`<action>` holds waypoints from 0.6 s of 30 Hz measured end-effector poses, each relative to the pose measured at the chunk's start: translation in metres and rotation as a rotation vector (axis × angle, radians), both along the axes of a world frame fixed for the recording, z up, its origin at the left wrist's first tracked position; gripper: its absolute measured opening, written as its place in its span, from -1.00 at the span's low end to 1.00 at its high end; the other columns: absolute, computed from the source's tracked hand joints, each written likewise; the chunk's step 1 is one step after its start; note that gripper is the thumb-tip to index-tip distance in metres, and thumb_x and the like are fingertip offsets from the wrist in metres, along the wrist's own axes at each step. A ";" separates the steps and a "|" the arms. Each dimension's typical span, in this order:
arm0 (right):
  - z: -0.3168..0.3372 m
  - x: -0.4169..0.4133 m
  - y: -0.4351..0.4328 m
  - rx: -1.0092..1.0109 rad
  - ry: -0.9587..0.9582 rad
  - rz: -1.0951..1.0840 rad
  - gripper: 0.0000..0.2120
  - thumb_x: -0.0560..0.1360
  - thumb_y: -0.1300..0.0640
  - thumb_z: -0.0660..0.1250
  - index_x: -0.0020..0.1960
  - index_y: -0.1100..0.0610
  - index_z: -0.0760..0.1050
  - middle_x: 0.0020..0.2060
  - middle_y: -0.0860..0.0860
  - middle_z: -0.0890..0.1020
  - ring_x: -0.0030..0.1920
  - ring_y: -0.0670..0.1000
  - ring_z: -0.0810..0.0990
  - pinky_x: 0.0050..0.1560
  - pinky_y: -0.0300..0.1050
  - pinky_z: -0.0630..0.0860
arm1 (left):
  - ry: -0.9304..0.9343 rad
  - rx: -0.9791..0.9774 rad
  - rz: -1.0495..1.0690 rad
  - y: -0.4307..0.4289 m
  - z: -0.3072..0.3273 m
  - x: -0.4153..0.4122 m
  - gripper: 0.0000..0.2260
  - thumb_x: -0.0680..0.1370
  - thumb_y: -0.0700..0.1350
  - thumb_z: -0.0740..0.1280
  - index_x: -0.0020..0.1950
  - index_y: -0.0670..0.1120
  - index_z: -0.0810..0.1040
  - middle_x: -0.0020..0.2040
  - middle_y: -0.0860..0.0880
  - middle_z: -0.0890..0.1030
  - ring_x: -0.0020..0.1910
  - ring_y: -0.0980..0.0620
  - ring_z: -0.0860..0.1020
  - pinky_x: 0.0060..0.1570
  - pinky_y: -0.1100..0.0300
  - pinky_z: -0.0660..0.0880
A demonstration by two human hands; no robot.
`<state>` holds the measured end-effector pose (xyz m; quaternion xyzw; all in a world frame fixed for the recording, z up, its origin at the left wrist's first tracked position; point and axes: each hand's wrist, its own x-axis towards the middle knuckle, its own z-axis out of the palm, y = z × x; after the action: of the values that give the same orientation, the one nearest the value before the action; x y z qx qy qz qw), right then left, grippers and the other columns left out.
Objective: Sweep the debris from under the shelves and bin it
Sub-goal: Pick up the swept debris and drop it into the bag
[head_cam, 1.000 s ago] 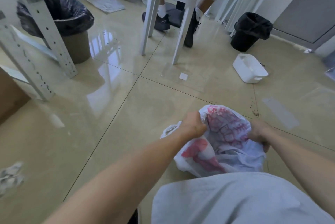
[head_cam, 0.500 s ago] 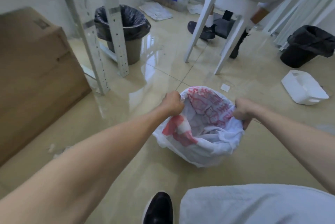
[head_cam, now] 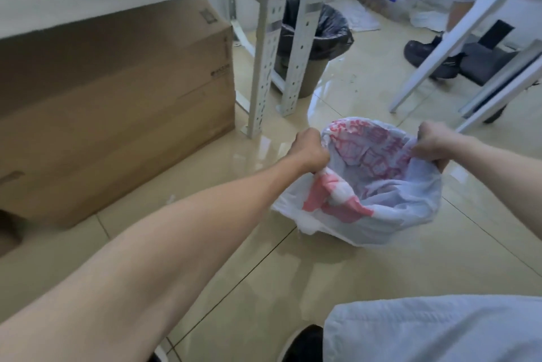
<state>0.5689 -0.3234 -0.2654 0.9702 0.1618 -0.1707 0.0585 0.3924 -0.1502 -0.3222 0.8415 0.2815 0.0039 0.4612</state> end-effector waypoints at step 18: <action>-0.028 -0.037 0.133 0.173 -0.095 0.263 -0.83 0.50 0.25 0.21 -0.24 0.30 0.39 -0.25 0.26 0.52 -0.25 0.21 0.49 -0.34 -0.09 0.35 | 0.103 0.017 0.213 0.124 0.011 -0.046 -0.70 0.48 -0.25 0.20 0.13 -0.39 0.51 0.15 -0.35 0.55 0.02 -0.27 0.61 -0.26 0.17 0.51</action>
<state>0.5317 -0.1899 -0.2934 0.9490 0.2986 -0.1009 0.0041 0.3459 -0.0266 -0.3107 0.8097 0.3927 0.0121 0.4359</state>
